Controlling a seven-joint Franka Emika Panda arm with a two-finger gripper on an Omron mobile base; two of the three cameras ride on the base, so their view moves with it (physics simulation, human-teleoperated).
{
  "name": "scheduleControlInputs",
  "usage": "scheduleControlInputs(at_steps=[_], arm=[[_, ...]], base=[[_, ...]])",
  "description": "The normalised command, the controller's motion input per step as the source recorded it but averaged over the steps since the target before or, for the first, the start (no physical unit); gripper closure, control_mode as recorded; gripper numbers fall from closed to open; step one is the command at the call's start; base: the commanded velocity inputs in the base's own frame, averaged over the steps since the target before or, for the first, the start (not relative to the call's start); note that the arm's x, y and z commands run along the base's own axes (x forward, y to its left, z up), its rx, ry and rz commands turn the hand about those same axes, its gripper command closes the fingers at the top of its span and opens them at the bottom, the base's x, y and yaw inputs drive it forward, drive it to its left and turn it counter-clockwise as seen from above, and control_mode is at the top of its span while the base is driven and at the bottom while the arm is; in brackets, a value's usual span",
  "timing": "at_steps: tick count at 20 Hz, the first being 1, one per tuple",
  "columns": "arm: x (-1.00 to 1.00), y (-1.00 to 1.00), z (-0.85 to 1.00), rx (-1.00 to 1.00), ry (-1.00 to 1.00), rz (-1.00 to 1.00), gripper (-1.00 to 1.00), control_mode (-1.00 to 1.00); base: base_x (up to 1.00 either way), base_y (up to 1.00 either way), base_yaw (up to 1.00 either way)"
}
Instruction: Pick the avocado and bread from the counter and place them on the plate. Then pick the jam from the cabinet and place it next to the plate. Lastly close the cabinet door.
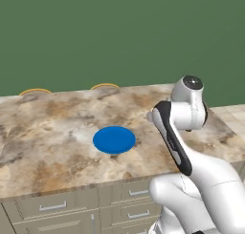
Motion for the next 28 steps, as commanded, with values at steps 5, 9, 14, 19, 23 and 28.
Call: scheduleControlInputs(at_steps=[5,9,14,19,23,28], arm=[[0.0,0.73,0.07,0.0,0.0,0.05,1.0,-1.0],[0.0,0.59,0.0,0.0,0.0,0.11,1.0,-1.0],[0.0,0.43,-0.05,0.0,0.0,0.09,1.0,-1.0],[0.07,0.27,-0.29,0.0,0.0,0.04,1.0,-1.0],[0.2,0.27,-0.44,-0.01,0.0,0.05,1.0,-1.0],[0.24,0.2,-0.4,0.0,0.0,0.05,1.0,-1.0]], base=[[0.0,0.0,0.0],[0.0,0.0,0.0],[0.0,0.0,0.0],[0.0,0.0,0.0],[0.0,0.0,0.0],[0.0,0.0,0.0]])
